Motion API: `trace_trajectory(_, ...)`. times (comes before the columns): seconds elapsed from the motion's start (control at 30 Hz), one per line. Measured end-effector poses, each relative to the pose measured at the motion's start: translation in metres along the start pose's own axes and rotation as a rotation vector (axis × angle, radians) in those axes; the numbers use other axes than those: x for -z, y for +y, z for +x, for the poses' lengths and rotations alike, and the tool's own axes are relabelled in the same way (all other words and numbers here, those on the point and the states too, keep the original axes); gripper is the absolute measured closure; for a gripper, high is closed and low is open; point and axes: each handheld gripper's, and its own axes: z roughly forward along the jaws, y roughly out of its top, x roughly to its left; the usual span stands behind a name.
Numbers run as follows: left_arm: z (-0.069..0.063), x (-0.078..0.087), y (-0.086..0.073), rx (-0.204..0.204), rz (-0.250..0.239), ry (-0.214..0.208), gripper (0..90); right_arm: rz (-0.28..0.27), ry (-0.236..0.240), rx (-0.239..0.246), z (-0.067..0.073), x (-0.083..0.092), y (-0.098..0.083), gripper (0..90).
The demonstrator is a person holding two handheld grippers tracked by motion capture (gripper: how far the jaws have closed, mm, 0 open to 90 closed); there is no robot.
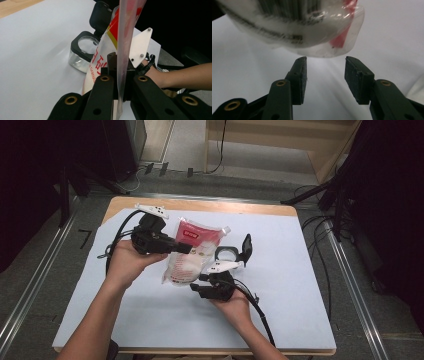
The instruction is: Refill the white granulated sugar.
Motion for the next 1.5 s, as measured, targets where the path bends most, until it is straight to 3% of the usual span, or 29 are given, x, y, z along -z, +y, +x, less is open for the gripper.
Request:
trace_trajectory(0.2, 0.000, 0.002, -0.001, 0.013, 0.001, -0.026, 90.0, -0.022, -0.022, -0.030, -0.003, -0.010, -0.002, 52.5)
trace_trajectory(0.47, 0.005, 0.003, -0.003, 0.061, -0.010, -0.035, 90.0, -0.103, -0.029, -0.038, -0.005, -0.017, -0.003, 53.5)
trace_trajectory(0.57, 0.010, 0.001, -0.006, 0.093, -0.012, -0.046, 89.8, -0.125, -0.028, -0.008, 0.001, -0.015, -0.001, 56.9)
trace_trajectory(0.63, 0.013, 0.001, -0.007, 0.113, -0.014, -0.055, 90.0, -0.129, -0.042, 0.037, 0.007, -0.014, -0.001, 57.6)
trace_trajectory(0.77, 0.015, 0.003, -0.007, 0.129, -0.035, -0.072, 89.5, -0.119, -0.035, 0.062, 0.015, -0.013, 0.001, 58.2)
trace_trajectory(0.97, 0.016, 0.003, -0.007, 0.120, -0.051, -0.043, 88.6, -0.112, -0.049, 0.096, 0.029, -0.007, 0.005, 58.0)
trace_trajectory(1.1, 0.015, -0.003, -0.006, 0.126, -0.042, -0.070, 88.6, -0.073, -0.062, 0.137, 0.037, -0.008, 0.007, 56.8)
trace_trajectory(1.2, 0.014, -0.007, -0.005, 0.125, -0.035, -0.053, 88.6, -0.072, -0.061, 0.142, 0.041, -0.009, 0.006, 55.8)
trace_trajectory(1.3, 0.014, -0.012, -0.006, 0.125, -0.031, -0.066, 88.6, -0.064, -0.079, 0.185, 0.048, -0.010, 0.007, 54.1)
trace_trajectory(1.5, 0.012, -0.020, -0.006, 0.079, -0.020, -0.036, 87.4, -0.066, 0.009, 0.113, 0.049, -0.009, 0.009, 54.4)
